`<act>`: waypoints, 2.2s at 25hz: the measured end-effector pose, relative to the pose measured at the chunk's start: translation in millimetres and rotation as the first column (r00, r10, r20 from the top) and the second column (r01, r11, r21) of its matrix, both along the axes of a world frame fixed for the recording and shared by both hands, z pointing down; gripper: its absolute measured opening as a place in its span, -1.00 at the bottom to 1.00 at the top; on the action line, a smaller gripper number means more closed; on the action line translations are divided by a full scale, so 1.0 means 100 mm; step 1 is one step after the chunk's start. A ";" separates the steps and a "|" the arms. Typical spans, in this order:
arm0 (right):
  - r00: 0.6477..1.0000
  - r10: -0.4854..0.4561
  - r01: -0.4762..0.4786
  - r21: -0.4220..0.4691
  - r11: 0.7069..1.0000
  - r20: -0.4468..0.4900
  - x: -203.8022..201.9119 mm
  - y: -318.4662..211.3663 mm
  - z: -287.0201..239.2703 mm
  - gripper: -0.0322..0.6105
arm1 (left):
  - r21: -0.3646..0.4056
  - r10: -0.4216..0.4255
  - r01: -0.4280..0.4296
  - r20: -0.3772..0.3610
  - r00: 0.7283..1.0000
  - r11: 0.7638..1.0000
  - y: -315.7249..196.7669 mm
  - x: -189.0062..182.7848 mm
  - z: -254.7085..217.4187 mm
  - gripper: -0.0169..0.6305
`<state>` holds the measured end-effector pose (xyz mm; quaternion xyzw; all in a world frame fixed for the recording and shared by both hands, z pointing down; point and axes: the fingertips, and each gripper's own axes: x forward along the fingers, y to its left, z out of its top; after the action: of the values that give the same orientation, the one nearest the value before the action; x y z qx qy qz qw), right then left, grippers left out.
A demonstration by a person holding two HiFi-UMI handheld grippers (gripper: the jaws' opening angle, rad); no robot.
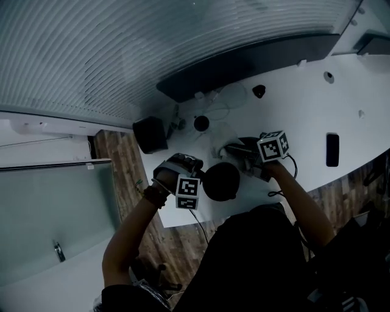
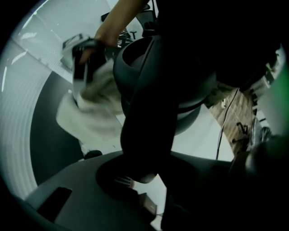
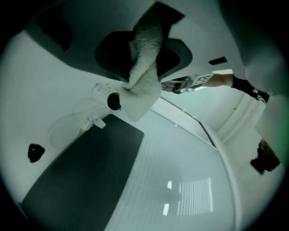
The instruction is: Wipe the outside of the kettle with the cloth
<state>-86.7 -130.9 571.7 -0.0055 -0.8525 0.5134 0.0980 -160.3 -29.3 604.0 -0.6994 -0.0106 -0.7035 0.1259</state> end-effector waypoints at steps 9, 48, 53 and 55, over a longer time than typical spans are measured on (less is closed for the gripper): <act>0.917 -0.381 0.391 0.072 0.918 -0.120 0.46 1.27 -0.10 -0.55 | -0.026 -0.459 0.459 -0.105 0.882 0.888 0.59 -0.25 -0.02 -0.55; 0.998 0.029 -0.022 -0.125 0.992 0.053 0.14 1.34 -0.28 -0.55 | -0.252 -0.907 0.880 -0.239 0.346 0.402 1.38 0.48 -0.01 -0.56; 0.977 0.173 -0.187 -0.110 0.976 -0.121 0.22 1.10 0.24 -0.55 | -0.298 -0.910 0.870 -0.263 0.321 0.393 1.36 0.57 -0.01 -0.57; 0.961 0.178 -0.211 -0.144 0.967 -0.212 0.28 1.14 0.58 -0.55 | -0.308 -0.910 0.867 -0.269 0.315 0.391 1.38 0.61 0.00 -0.57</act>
<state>-58.4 -17.1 629.4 0.1214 -0.7895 0.5874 0.1301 -99.4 108.5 603.5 -0.7205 0.3636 -0.4966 -0.3195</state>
